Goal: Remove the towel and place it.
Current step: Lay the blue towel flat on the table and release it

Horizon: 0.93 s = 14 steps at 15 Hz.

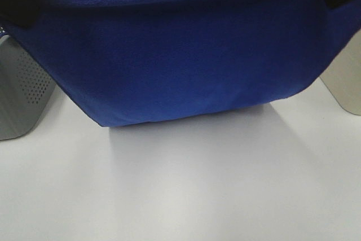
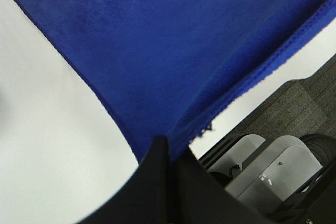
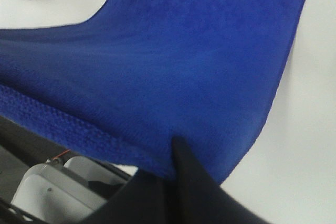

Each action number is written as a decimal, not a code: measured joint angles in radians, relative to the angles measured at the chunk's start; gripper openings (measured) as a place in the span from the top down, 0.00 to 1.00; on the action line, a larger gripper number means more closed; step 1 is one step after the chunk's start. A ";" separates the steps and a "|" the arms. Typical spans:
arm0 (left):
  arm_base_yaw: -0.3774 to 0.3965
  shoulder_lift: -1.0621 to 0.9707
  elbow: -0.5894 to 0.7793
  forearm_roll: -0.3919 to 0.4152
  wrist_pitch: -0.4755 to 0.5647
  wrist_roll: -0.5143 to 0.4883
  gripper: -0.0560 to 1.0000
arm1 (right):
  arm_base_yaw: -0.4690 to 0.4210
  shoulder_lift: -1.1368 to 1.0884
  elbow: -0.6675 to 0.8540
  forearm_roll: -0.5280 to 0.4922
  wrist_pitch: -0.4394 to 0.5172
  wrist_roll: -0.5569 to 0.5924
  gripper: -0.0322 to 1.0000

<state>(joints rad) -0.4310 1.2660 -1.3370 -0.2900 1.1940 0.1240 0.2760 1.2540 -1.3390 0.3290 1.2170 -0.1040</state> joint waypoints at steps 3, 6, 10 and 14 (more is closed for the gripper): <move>0.000 -0.094 0.092 -0.035 -0.001 -0.011 0.95 | 0.000 -0.077 0.159 0.052 -0.002 0.001 0.95; 0.000 -0.147 0.206 -0.100 -0.001 -0.012 0.95 | 0.000 -0.133 0.284 0.069 -0.005 0.006 0.95; -0.053 -0.164 0.362 -0.155 -0.008 -0.018 0.95 | 0.000 -0.183 0.394 0.069 -0.005 0.007 0.95; -0.160 -0.167 0.532 -0.155 -0.025 -0.087 0.95 | 0.000 -0.200 0.560 0.133 -0.005 -0.006 0.95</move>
<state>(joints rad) -0.5910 1.0990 -0.8050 -0.4450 1.1690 0.0370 0.2760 1.0540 -0.7790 0.4620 1.2120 -0.1100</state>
